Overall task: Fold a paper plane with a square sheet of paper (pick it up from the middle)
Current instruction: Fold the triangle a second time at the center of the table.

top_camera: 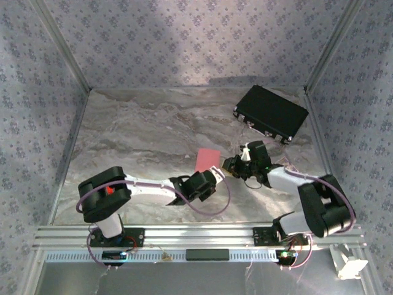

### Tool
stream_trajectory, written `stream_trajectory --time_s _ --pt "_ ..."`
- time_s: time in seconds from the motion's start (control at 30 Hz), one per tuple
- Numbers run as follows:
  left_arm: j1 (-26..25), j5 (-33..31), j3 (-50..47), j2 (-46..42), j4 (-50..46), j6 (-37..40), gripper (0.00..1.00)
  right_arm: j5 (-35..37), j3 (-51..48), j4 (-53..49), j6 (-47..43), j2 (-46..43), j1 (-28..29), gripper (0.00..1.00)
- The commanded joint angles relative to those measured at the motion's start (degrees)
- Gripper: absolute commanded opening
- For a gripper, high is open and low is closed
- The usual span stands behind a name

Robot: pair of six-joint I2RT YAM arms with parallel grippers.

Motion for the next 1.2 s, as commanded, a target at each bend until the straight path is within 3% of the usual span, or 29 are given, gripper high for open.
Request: stream_trajectory --time_s 0.0,0.23,0.47,0.63,0.87,1.17 --pt "1.39 6.81 1.02 -3.15 -2.15 -5.73 0.00 5.80 -0.48 -10.18 -3.97 -5.80 -1.22 0.22" --pt "4.31 17.74 1.17 -4.05 1.12 -14.01 0.00 6.13 -2.17 -17.46 -6.72 -14.73 -4.46 0.24" --pt "4.90 20.11 -0.60 -3.42 9.32 -20.27 0.00 3.52 -4.11 -17.63 -6.00 -15.12 -4.89 0.22" --pt "5.33 19.01 -0.50 -3.73 9.50 -23.87 0.00 1.38 -5.54 -15.10 -5.03 -15.09 -4.56 0.20" --pt "6.16 18.93 -2.42 -3.95 11.24 -26.10 0.00 -1.62 -4.72 -10.40 -1.79 -11.63 -0.74 0.12" --pt "9.96 26.46 -3.42 -3.41 10.94 -26.53 0.04 2.92 -0.28 -5.67 1.03 -2.22 8.46 0.06"
